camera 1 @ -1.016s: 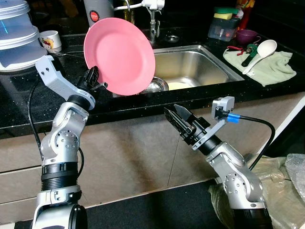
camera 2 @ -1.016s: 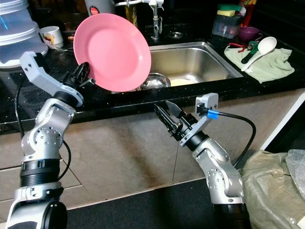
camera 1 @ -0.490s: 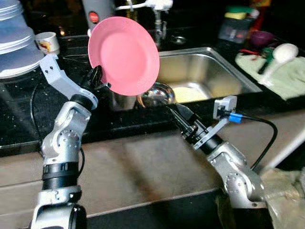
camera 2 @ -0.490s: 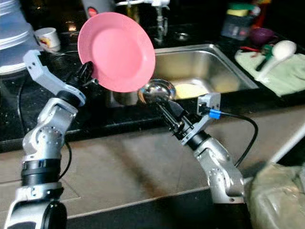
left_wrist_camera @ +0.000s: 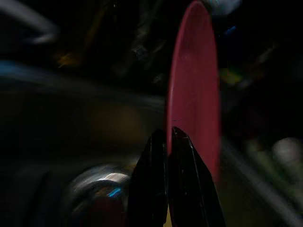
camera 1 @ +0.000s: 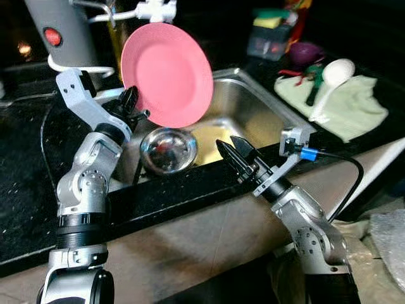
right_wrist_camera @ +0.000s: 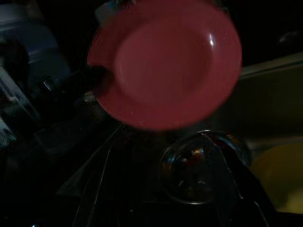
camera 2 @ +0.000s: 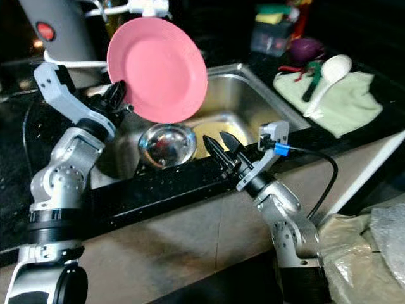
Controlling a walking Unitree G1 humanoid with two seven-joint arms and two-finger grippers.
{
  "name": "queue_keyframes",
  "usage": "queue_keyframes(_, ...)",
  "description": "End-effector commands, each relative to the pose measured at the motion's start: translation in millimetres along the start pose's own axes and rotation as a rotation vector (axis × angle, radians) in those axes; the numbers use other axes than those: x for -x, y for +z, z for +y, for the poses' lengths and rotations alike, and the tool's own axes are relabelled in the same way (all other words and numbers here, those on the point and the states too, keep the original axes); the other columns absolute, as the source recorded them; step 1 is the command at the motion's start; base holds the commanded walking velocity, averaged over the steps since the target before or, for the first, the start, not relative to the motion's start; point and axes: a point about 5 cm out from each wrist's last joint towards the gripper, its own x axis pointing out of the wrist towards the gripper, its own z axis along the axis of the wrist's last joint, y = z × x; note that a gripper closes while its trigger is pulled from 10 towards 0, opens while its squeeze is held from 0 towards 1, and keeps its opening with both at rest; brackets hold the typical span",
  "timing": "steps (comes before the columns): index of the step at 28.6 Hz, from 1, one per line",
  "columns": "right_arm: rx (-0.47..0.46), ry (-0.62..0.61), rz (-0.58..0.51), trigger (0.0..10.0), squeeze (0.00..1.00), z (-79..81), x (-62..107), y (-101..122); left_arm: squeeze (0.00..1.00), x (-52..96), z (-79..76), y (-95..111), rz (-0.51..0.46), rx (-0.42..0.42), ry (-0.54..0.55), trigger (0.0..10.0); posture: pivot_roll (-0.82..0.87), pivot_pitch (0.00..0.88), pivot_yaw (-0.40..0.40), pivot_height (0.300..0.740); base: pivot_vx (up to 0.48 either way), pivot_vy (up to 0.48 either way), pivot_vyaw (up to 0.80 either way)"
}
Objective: Kitchen organization
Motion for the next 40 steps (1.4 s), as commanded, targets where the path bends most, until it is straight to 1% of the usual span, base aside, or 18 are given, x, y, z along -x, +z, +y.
queue_keyframes(1, 0.003, 0.000, 0.016, 10.0, 0.00, 0.2, 1.1, -2.6, 0.00, 1.2, 7.9, -7.3, 0.056, -0.042, 0.045, 10.0, 0.00, 0.017, 0.004, 0.740, 0.000, 0.000, 0.00)
queue_keyframes(4, 0.005, 0.001, 0.020, 10.0, 0.00, -0.1, 1.2, -2.9, 0.00, 1.7, 16.7, -17.6, 0.126, -0.078, 0.091, 10.0, 0.00, 0.013, 0.005, 0.740, 0.000, 0.000, 0.00)
queue_keyframes(6, 0.006, 0.000, 0.022, 10.0, 0.00, -0.2, 1.2, -2.9, 0.00, 1.9, 18.4, -19.4, 0.136, -0.083, 0.098, 10.0, 0.00, 0.013, 0.005, 0.740, 0.000, 0.000, 0.00)
queue_keyframes(7, 0.008, 0.001, 0.023, 10.0, 0.00, -0.2, 1.4, -2.9, 0.00, 1.8, 19.2, -20.8, 0.144, -0.109, 0.096, 10.0, 0.00, 0.013, 0.005, 0.740, 0.000, 0.000, 0.00)
queue_keyframes(9, 0.015, 0.014, 0.026, 10.0, 0.00, 1.2, 1.6, -2.4, 0.00, 1.1, 18.8, -23.0, 0.160, -0.178, 0.081, 10.0, 0.00, 0.011, 0.006, 0.740, 0.000, 0.000, 0.00)
queue_keyframes(10, 0.015, 0.014, 0.026, 10.0, 0.00, 1.2, 1.6, -2.4, 0.00, 1.1, 18.8, -23.0, 0.160, -0.178, 0.081, 10.0, 0.00, 0.011, 0.006, 0.740, 0.000, 0.000, 0.00)
queue_keyframes(12, 0.037, 0.072, 0.054, 10.0, 0.00, 7.4, 2.6, -4.5, 0.00, -0.1, 17.5, -25.0, 0.173, -0.234, 0.056, 10.0, -0.01, 0.010, 0.007, 0.740, 0.000, 0.000, 0.00)
queue_keyframes(13, 0.037, 0.072, 0.054, 10.0, 0.00, 7.4, 2.6, -4.5, 0.00, -0.1, 17.5, -25.0, 0.173, -0.234, 0.056, 10.0, -0.01, 0.010, 0.007, 0.740, 0.000, 0.000, 0.00)
queue_keyframes(15, 0.079, 0.139, 0.108, 10.0, 0.00, 15.5, 4.4, -10.0, 0.00, -1.3, 18.0, -27.2, 0.186, -0.278, 0.045, 10.0, -0.01, 0.010, 0.006, 0.740, 0.000, 0.000, 0.00)
queue_keyframes(17, 0.089, 0.151, 0.125, 10.0, 0.00, 17.4, 5.1, -12.1, 0.00, -2.1, 18.1, -28.2, 0.192, -0.285, 0.038, 10.0, -0.01, 0.010, 0.006, 0.740, 0.000, 0.000, 0.00)
queue_keyframes(20, 0.103, 0.144, 0.154, 10.0, 0.00, 17.4, 6.7, -15.8, 0.00, -3.9, 20.0, -34.3, 0.233, -0.364, 0.013, 10.0, -0.01, 0.018, 0.009, 0.740, 0.000, 0.000, 0.00)
queue_keyframes(28, 0.107, 0.137, 0.152, 10.0, 0.00, 17.3, 8.0, -15.0, 0.00, -3.7, 24.1, -39.4, 0.240, -0.383, 0.018, 10.0, -0.02, 0.027, 0.013, 0.740, 0.000, 0.000, 0.00)
queue_keyframes(29, 0.107, 0.137, 0.153, 10.0, 0.00, 17.2, 8.2, -14.9, 0.22, -3.5, 24.7, -40.8, 0.243, -0.382, 0.018, 10.0, -0.02, 0.028, 0.012, 0.740, 0.000, 0.000, 0.00)
queue_keyframes(30, 0.107, 0.137, 0.153, 10.0, 0.00, 17.2, 8.3, -14.9, 0.22, -3.3, 25.0, -41.6, 0.244, -0.380, 0.018, 10.0, -0.02, 0.028, 0.012, 0.740, 0.000, 0.000, 0.00)
queue_keyframes(31, 0.108, 0.136, 0.153, 10.0, 0.00, 17.2, 8.3, -14.9, 0.37, -3.0, 25.5, -43.5, 0.248, -0.383, 0.017, 10.0, -0.02, 0.028, 0.012, 0.740, 0.000, 0.000, 0.00)
queue_keyframes(32, 0.108, 0.135, 0.153, 10.0, 0.00, 16.9, 8.4, -14.7, 1.00, -2.5, 25.9, -44.6, 0.250, -0.386, 0.017, 10.0, -0.02, 0.028, 0.012, 0.740, 0.000, 0.000, 0.00)
queue_keyframes(36, 0.109, 0.132, 0.152, 10.0, 0.00, 16.6, 8.3, -14.3, 1.00, -2.1, 26.1, -46.0, 0.252, -0.390, 0.013, 10.0, -0.02, 0.032, 0.012, 0.740, 0.000, 0.000, 0.00)
queue_keyframes(40, 0.107, 0.128, 0.149, 10.0, 0.00, 16.5, 7.9, -14.0, 1.00, -3.6, 23.2, -37.0, 0.191, -0.383, -0.004, 10.0, -0.02, 0.032, 0.011, 0.740, 0.000, 0.000, 0.00)
